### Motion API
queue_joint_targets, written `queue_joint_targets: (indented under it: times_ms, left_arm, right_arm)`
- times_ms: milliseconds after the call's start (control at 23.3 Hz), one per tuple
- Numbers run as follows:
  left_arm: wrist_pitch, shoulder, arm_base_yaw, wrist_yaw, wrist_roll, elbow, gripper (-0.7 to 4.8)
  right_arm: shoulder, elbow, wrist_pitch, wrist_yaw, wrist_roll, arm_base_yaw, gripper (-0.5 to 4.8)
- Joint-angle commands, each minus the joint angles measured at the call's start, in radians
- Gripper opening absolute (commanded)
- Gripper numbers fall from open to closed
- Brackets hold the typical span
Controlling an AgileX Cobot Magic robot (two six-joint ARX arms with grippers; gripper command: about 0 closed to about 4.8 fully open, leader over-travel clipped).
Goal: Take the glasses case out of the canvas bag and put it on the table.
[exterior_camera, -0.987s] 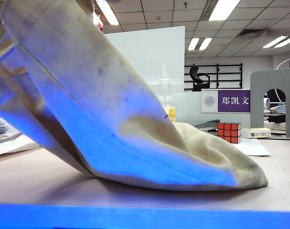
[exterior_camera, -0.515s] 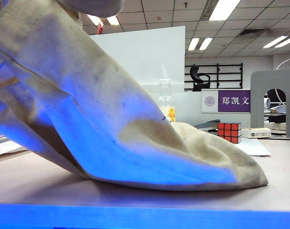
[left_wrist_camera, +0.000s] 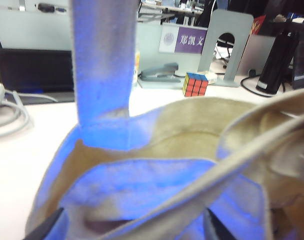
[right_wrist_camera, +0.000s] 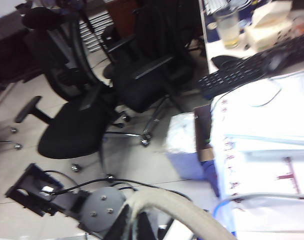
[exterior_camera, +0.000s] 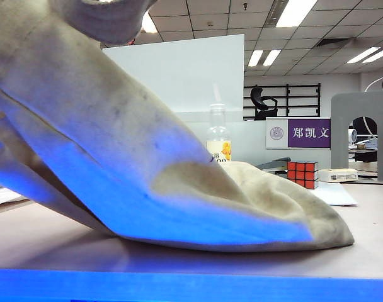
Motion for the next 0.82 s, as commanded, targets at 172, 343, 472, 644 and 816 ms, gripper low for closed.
queue_joint_targets:
  times_ms: [172,343,472,644,816]
  left_arm:
    - [0.072,0.15,0.0,-0.019,-0.05,-0.012,2.99]
    - [0.304,0.238,0.0,-0.046,-0.05,-0.012,-0.05]
    - [0.346,0.29,0.0,-0.116,-0.084,-0.011,-0.06]
    - [0.335,0.304,0.031,-0.373,-0.227,-0.012,-0.05]
    - [0.288,0.304,0.173,-0.423,-0.473,-0.012,-0.05]
  right_arm:
    - [-0.005,0.006,0.018,-0.011,0.008,0.025,-0.02]
    - [0.0,0.006,0.0,-0.002,0.008,0.023,-0.02]
    - [0.0,0.006,-0.034,0.057,-0.022,0.01,-0.02]
    - [0.0,0.006,-0.087,0.171,-0.067,-0.048,-0.02]
    - [-0.001,0.006,-0.087,0.188,-0.068,-0.14,-0.02]
